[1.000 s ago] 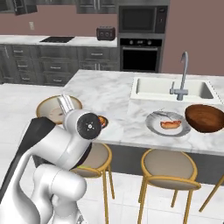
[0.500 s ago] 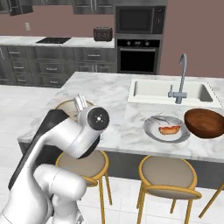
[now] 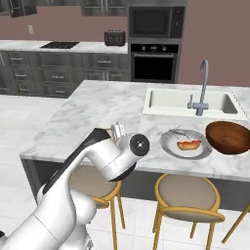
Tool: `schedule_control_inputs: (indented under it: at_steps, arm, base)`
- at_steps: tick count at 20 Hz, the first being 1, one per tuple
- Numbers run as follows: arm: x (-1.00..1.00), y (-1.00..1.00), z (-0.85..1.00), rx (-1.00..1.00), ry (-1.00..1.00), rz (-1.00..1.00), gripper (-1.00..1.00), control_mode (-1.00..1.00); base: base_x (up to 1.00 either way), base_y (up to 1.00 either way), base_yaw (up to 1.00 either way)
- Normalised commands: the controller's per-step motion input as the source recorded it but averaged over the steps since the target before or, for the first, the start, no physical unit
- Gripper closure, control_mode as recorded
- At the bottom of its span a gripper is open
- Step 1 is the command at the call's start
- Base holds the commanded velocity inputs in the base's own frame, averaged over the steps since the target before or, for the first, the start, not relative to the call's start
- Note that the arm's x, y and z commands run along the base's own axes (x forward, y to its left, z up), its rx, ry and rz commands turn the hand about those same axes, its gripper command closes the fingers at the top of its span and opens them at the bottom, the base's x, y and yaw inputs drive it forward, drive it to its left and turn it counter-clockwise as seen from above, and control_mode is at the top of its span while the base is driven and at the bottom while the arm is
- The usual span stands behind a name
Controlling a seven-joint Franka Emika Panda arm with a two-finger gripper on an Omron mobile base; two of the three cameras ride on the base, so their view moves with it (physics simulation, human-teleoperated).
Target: Take the smaller bowl and place it next to the appetizer plate on the dining counter , and place the larger bowl next to the plate with cooked food.
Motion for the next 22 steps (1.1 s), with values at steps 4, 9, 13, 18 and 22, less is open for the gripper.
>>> schedule_control_inputs:
  at_steps: [4, 9, 13, 18, 22]
  arm:
    - [0.25, -0.01, -0.48, 0.00, 0.00, 0.00, 1.00, -1.00]
    - [0.70, -0.07, -0.30, 0.00, 0.01, -0.02, 1.00, -1.00]
    - [0.87, -0.17, -0.23, 0.00, 0.04, -0.04, 1.00, -1.00]
    - [0.52, -0.23, -0.19, 0.00, 0.06, -0.05, 1.00, -1.00]
    - [0.24, -0.20, -0.29, 0.00, 0.06, -0.03, 1.00, -1.00]
  base:
    - [0.00, 0.00, 0.00]
    - [0.00, 0.00, 0.00]
    - [0.00, 0.00, 0.00]
    - [0.00, 0.00, 0.00]
    - [0.00, 0.00, 0.00]
